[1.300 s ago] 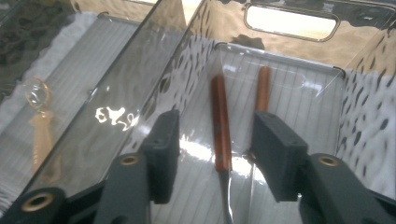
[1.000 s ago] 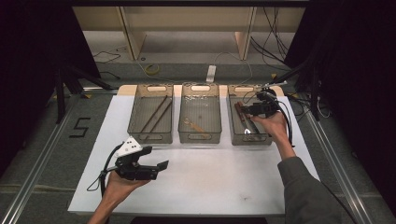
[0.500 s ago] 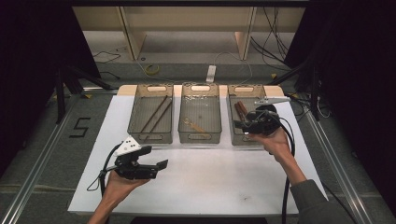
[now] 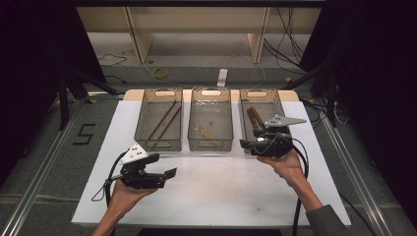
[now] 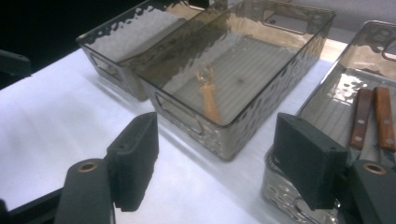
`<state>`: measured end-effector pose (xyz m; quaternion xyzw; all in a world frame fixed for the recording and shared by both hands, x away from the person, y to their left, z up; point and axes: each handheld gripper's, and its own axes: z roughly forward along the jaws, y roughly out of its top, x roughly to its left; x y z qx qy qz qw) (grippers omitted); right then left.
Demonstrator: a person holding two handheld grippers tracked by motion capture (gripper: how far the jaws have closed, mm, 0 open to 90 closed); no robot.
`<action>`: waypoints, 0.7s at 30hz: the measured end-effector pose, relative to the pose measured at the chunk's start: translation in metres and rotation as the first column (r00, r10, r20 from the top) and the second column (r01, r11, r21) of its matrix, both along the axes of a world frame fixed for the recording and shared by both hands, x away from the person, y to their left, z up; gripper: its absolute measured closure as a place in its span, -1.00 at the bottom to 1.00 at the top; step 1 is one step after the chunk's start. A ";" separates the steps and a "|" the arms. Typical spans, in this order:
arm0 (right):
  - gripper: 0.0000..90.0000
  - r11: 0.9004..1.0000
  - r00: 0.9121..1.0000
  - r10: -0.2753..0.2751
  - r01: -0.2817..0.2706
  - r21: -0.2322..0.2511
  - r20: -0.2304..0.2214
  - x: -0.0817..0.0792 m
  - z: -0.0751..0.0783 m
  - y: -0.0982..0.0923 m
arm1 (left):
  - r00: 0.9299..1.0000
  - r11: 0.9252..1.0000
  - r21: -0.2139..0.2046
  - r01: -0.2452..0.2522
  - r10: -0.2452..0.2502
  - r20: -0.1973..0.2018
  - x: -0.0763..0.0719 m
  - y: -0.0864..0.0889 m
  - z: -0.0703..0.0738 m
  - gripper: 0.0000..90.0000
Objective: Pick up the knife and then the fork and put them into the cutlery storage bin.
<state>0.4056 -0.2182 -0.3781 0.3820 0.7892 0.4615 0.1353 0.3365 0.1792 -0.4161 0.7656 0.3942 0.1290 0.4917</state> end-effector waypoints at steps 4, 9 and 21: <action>-0.32 1.000 1.000 0.008 -0.008 0.010 0.013 -0.010 -0.003 0.000 | 1.000 1.000 0.000 -0.001 0.001 -0.001 0.000 0.000 0.000 -0.66; -0.34 1.000 0.999 0.018 -0.018 0.012 0.027 -0.019 -0.010 -0.002 | 1.000 1.000 0.000 -0.001 0.001 0.000 0.000 0.000 0.000 -0.66; -0.34 0.997 0.999 0.025 -0.028 0.076 0.032 -0.045 -0.027 -0.012 | 1.000 1.000 -0.008 0.000 0.000 0.002 0.000 0.001 0.001 -0.66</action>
